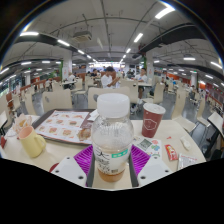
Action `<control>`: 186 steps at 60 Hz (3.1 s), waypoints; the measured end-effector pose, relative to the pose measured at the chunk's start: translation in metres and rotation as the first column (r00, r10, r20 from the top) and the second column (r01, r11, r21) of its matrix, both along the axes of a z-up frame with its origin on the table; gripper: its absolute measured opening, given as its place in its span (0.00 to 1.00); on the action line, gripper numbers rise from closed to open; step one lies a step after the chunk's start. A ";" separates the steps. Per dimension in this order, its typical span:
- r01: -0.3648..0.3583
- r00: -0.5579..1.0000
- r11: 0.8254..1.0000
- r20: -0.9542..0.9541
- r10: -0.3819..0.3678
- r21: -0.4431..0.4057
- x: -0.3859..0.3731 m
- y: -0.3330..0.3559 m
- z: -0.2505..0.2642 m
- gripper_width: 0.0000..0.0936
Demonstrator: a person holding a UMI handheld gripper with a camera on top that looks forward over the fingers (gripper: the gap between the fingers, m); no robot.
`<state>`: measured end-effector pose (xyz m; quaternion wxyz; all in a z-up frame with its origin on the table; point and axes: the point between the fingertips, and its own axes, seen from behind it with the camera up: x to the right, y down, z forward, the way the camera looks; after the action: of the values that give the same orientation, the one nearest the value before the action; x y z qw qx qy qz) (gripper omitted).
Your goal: Pour water
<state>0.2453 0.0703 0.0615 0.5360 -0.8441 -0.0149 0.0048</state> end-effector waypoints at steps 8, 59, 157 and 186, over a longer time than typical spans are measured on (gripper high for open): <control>0.010 1.000 1.000 0.011 -0.010 -0.006 0.001 0.002 -0.001 0.49; -0.076 0.090 0.995 0.994 0.068 -0.061 -0.131 0.024 0.144 0.49; 0.053 0.999 0.999 0.004 -0.053 0.001 -0.135 -0.038 0.004 0.58; 0.145 0.989 0.962 0.061 -0.134 -0.230 -0.154 -0.191 0.083 0.90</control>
<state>0.0914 -0.1202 0.1444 0.4314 -0.9002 0.0332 -0.0501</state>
